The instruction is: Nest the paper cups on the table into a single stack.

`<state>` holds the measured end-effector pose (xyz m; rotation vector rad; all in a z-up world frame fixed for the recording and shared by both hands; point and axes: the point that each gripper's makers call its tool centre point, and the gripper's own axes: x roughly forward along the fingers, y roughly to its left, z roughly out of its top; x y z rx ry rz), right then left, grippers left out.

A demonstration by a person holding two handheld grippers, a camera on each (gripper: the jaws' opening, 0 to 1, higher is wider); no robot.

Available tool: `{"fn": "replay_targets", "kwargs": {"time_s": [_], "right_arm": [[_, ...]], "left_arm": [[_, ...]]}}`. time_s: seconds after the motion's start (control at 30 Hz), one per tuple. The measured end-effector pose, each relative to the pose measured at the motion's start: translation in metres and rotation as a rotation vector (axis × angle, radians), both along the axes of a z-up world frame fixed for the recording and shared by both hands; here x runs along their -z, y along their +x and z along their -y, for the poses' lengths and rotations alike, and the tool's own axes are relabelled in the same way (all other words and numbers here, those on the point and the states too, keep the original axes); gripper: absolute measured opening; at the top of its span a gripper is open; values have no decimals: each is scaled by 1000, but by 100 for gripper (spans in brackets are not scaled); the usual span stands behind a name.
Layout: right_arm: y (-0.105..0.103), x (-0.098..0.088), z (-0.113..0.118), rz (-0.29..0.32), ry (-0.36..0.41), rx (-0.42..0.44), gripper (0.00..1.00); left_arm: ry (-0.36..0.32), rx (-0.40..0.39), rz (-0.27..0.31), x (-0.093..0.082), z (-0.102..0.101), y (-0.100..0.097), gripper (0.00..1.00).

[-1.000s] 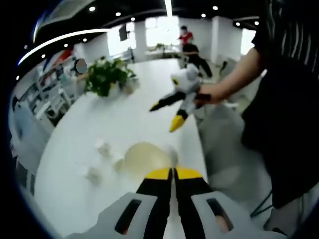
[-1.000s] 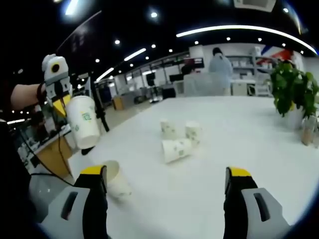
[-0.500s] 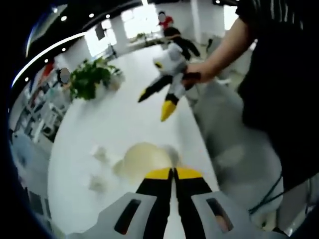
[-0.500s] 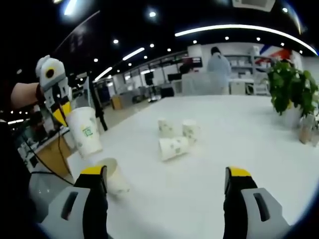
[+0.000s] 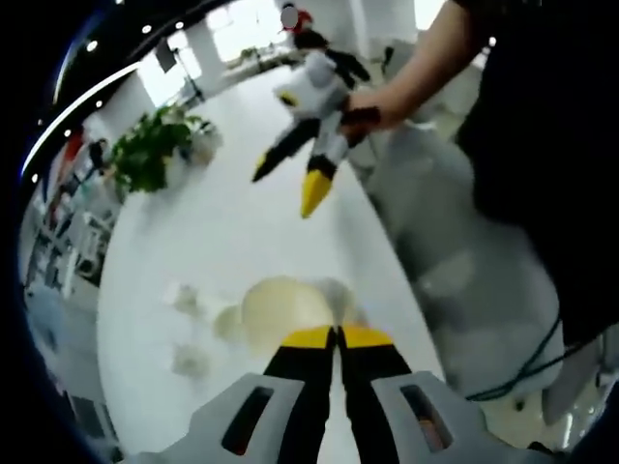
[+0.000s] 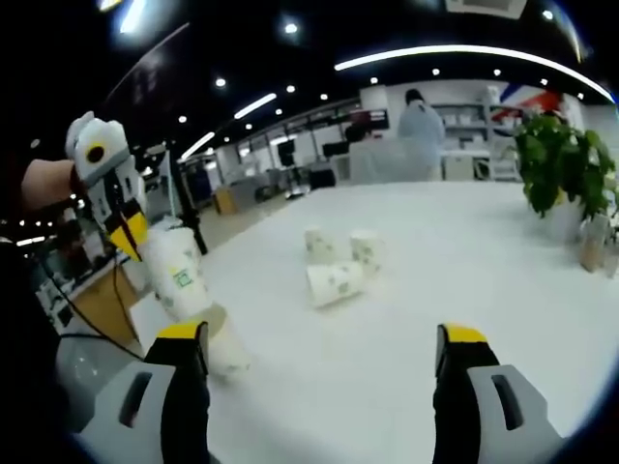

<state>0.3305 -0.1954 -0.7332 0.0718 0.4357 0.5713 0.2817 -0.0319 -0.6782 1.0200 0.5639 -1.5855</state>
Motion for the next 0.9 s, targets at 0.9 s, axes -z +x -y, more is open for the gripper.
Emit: {"fn": "replay_targets", "kwargs": {"time_s": [0.9], "right_arm": [[-2, 6, 5, -19, 26, 22, 96]], "left_arm": [[169, 183, 96, 44, 11, -6, 1]]}}
